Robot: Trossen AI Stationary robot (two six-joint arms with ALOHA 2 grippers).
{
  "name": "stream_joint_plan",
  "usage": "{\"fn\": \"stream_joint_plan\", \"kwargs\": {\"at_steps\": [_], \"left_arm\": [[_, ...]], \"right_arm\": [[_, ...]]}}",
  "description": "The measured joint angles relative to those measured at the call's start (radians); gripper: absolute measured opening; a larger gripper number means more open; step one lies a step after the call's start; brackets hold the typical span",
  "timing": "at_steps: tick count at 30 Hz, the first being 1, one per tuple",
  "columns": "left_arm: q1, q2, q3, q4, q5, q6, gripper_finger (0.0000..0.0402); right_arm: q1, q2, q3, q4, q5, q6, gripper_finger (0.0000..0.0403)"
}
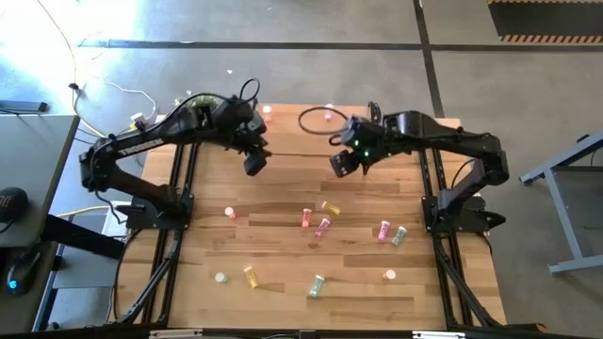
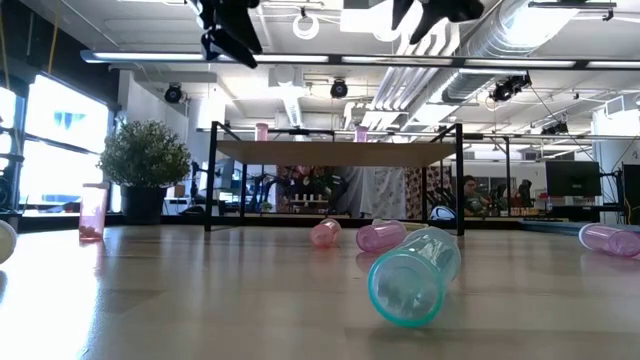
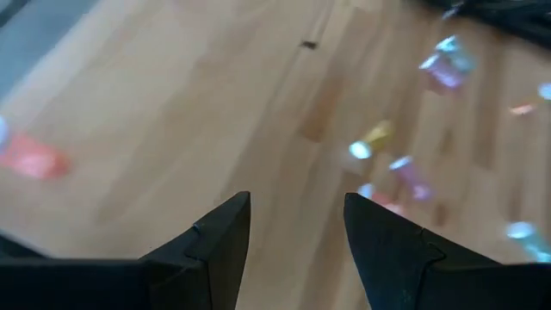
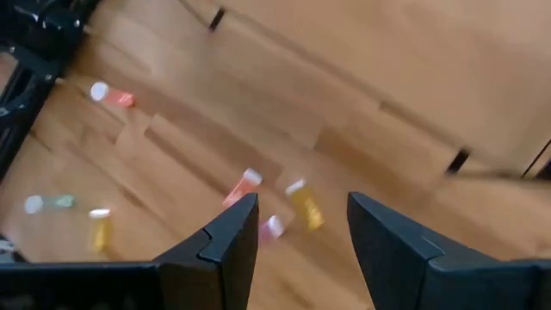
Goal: Pick and place medicine bottles onto shelf by color
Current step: Put the bottom right yellow pill bottle on the shelf
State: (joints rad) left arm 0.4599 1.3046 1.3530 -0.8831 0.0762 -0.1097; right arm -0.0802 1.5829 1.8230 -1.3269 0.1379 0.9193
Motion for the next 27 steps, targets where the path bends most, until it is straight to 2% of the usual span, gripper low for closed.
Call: {"fn": "stream_joint_plan", "kwargs": {"at_steps": [12, 22, 27], "left_arm": [[-0.188, -0.095, -0.143, 0.026, 0.003, -0.085, 0.0179], [-0.294, -0.096, -0.145, 0.029, -0.017, -0.082, 0.0179], [-0.312, -0.096, -0.144, 0.028, -0.017, -0.094, 0.0179]], "right_arm": [[0.243, 0.001, -0.118, 0.005, -0.007, 0.409, 0.017], [0.378, 0.001, -0.291, -0.021, 0.001, 0.665, 0.017], [0.418, 0.001, -0.388, -0.012, -0.051, 0.746, 0.017]]}}
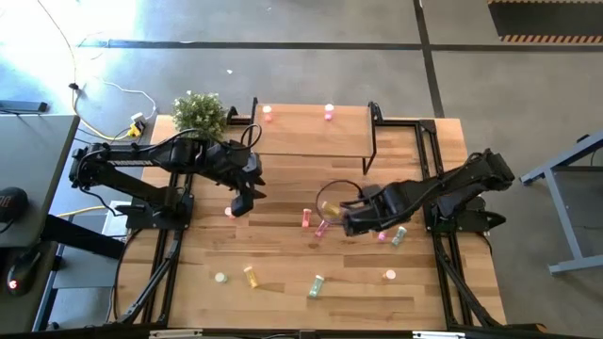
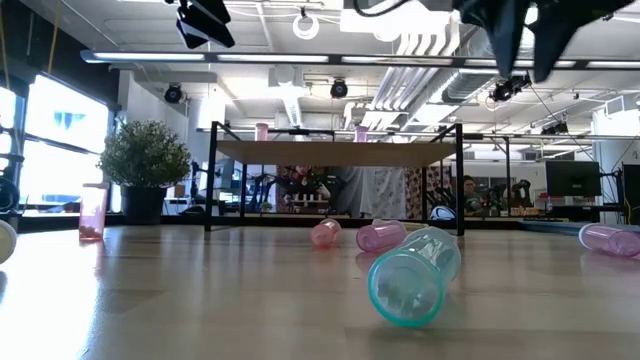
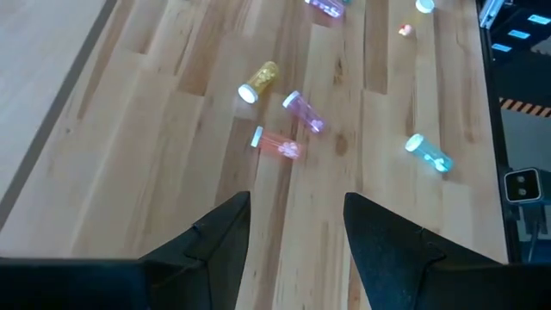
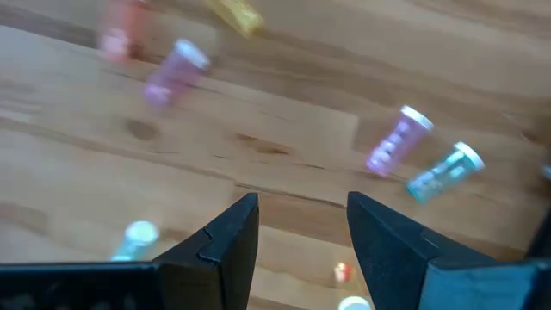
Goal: Pick and place medicine bottles onto shelf by color
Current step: Put the bottom right yellow pill bottle on the shelf
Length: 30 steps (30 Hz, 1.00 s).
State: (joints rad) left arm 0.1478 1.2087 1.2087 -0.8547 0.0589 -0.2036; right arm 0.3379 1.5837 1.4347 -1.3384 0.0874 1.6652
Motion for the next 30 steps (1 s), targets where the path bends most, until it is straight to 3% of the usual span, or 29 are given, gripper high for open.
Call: {"fn": "stream_joint_plan", "kwargs": {"at_steps": [16, 30], "left_arm": [[0.0, 0.0, 0.0, 0.0, -0.048, -0.029, 0.0179], [0.0, 0.001, 0.0, 0.0, -0.048, -0.06, 0.0179]], "right_arm": [[0.071, 0.0, -0.208, 0.078, -0.061, 0.061, 0.017], [0.244, -0.009, -0.223, 0.194, -0.221, 0.044, 0.017]]}}
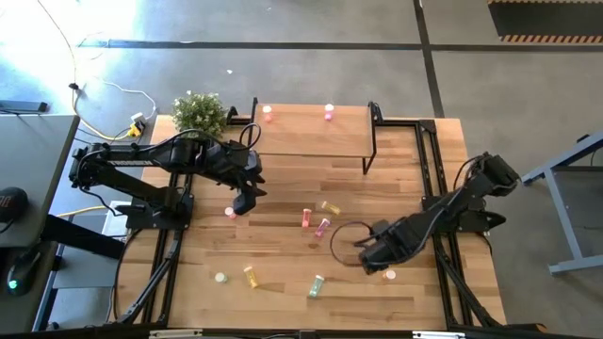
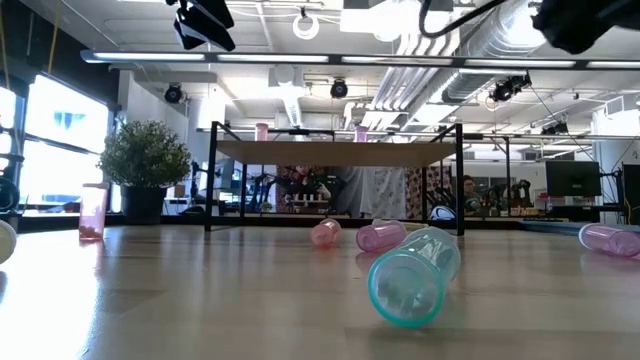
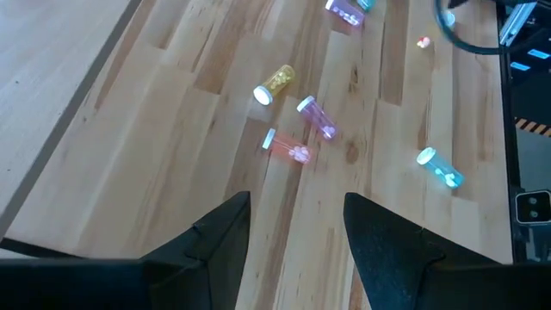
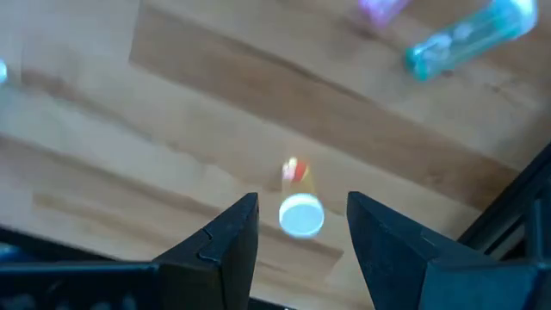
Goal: Pick and place medicine bottles onto shelf by color
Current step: Put the bottom right yellow pill bottle on the shelf
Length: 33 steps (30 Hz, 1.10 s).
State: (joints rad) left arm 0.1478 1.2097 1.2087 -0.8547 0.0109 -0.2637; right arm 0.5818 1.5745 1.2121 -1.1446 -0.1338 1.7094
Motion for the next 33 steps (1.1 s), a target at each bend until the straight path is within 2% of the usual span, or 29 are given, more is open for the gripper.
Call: {"fn": "stream_joint_plan", "kwargs": {"at_steps": [15, 24, 33], "left_arm": [[0.0, 0.0, 0.001, 0.015, -0.051, -0.066, 0.0179], [0.0, 0.0, 0.001, 0.044, -0.049, -0.097, 0.0179], [0.0, 0.0, 0.001, 0.049, -0.049, -0.104, 0.0179]], "right_arm": [[0.149, -0.032, 0.003, 0.04, 0.028, 0.092, 0.017], [0.173, -0.032, -0.03, 0.077, 0.063, 0.135, 0.017], [0.174, -0.031, -0.098, 0.153, 0.055, 0.142, 0.017]]}}
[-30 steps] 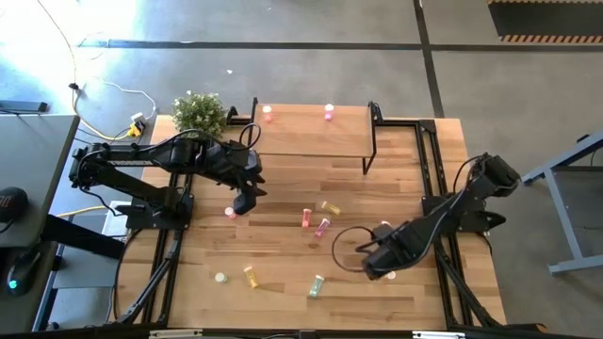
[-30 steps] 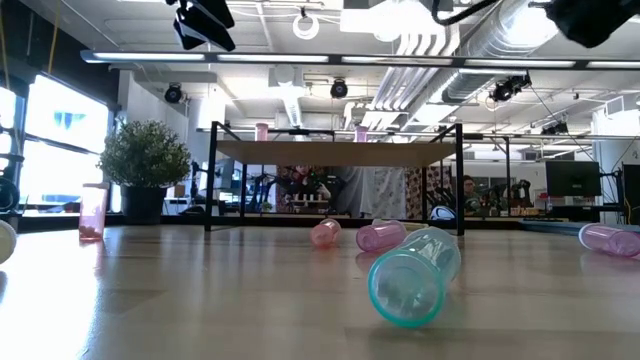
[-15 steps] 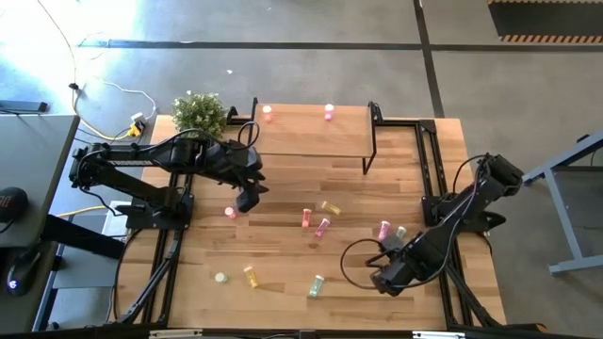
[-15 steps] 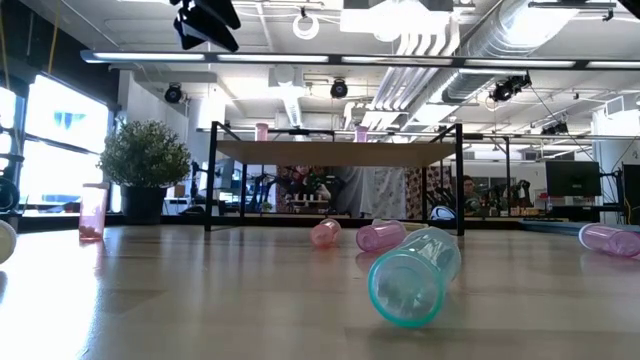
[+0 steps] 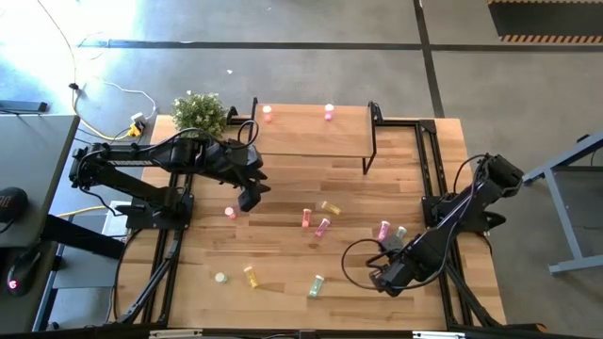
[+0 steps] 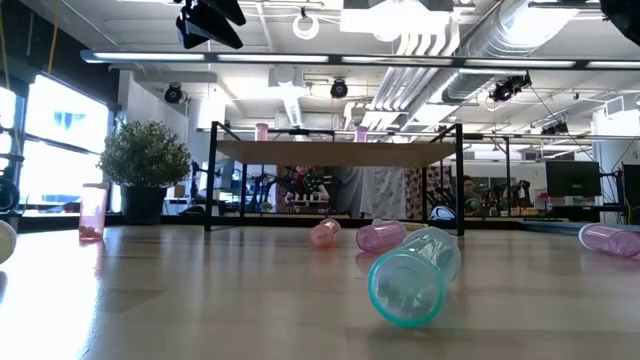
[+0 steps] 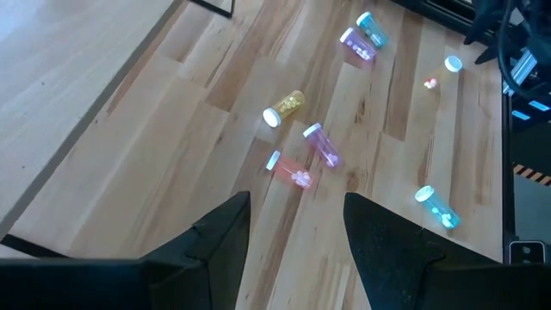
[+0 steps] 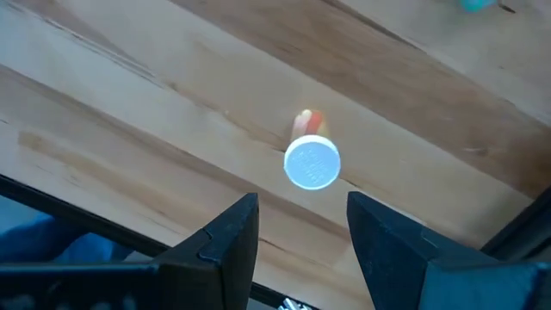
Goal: Pick and place medicine bottles onto shelf by color
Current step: Put the bottom right yellow pill bottle on the shelf
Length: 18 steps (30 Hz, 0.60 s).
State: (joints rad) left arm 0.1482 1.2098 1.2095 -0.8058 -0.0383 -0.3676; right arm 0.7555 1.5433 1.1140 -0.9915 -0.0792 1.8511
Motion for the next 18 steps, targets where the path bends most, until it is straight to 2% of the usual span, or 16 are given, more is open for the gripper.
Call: {"fn": "stream_joint_plan", "kwargs": {"at_steps": [5, 11, 18], "left_arm": [[0.0, 0.0, 0.0, 0.0, 0.0, 0.0, 0.0179], [0.0, 0.0, 0.0, 0.0, -0.002, 0.0, 0.0179], [0.0, 0.0, 0.0, 0.0, -0.003, 0.0, 0.0179]], "right_arm": [[0.0, 0.0, -0.021, 0.012, 0.0, 0.027, 0.017], [0.0, 0.0, -0.08, 0.108, -0.004, 0.027, 0.017], [0.0, 0.0, -0.09, 0.11, -0.001, 0.029, 0.017]]}}
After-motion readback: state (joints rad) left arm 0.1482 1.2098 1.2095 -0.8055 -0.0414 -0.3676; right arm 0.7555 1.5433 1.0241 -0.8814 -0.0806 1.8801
